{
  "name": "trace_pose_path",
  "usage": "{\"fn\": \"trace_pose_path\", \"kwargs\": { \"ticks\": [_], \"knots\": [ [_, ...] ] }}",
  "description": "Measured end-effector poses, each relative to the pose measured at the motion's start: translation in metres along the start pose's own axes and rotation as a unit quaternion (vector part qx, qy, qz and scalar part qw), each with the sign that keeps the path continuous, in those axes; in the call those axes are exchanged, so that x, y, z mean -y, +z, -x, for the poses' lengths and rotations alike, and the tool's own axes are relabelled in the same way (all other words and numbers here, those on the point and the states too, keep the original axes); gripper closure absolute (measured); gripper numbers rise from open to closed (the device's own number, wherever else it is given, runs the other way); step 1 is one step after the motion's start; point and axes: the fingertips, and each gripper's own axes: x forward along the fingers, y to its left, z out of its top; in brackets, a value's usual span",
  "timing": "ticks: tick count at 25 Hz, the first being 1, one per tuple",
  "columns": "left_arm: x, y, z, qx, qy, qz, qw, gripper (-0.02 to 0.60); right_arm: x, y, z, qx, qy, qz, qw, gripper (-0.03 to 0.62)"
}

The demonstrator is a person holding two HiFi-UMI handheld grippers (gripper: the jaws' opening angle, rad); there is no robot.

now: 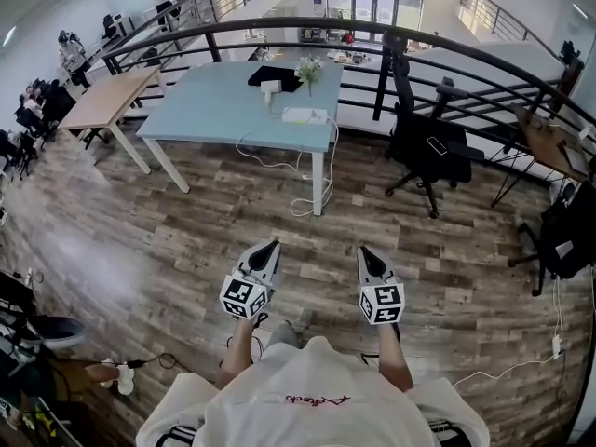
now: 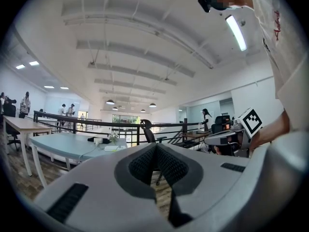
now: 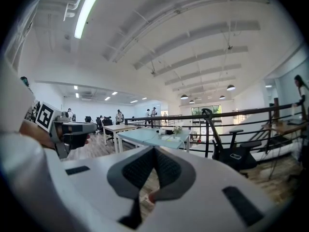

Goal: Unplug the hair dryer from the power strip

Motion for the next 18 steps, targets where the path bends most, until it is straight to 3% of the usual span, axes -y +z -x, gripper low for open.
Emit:
{"fn": "trace_pose_path", "kwargs": {
  "ticks": [18],
  "knots": [
    [-0.050, -0.017, -0.049, 0.000, 0.002, 0.015, 0.9999, 0.572, 0.008, 0.005, -0.074, -0.006, 0.021, 0.016, 1.000, 0.577]
  ]
}}
